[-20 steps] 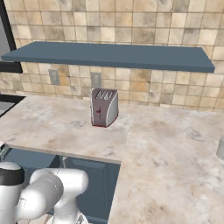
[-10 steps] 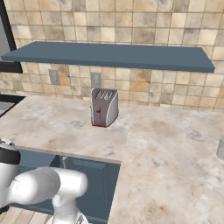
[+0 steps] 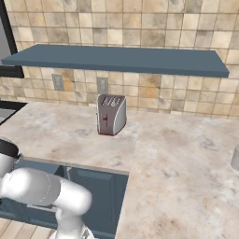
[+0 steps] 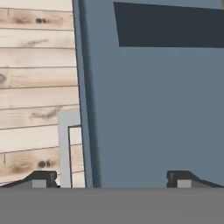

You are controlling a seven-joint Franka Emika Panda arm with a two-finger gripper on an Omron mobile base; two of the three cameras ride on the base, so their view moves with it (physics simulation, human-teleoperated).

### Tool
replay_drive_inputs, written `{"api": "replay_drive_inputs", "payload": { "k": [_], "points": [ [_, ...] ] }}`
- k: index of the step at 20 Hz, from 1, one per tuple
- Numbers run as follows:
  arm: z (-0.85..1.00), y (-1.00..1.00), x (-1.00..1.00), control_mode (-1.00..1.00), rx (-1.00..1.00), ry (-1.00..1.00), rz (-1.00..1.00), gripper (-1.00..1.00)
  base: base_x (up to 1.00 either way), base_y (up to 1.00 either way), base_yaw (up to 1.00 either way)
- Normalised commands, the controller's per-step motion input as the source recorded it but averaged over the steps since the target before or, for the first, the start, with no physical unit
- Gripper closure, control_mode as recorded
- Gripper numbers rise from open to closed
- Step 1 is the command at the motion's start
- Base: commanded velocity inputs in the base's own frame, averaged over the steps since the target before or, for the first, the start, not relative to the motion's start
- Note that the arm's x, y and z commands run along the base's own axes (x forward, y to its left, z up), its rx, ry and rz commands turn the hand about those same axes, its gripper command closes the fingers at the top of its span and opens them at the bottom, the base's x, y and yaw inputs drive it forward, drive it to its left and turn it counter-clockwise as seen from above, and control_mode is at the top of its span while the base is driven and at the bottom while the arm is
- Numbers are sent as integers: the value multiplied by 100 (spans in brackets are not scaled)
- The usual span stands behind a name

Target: Take the tongs from the drawer on the left and place them on the dining counter next to the tray containing the kebab skewer.

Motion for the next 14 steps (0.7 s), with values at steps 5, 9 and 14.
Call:
{"api": "replay_drive_inputs", "payload": {
  "k": [5, 9, 14],
  "points": [
    [-38, 3, 19, -100, 0, 6, 0, -100, 0, 0, 0],
    [-39, 21, 0, -100, 0, 37, 4, -100, 0, 0, 0],
    [-25, 39, -33, -100, 3, 49, 8, -100, 0, 0, 0]
  ]
}}
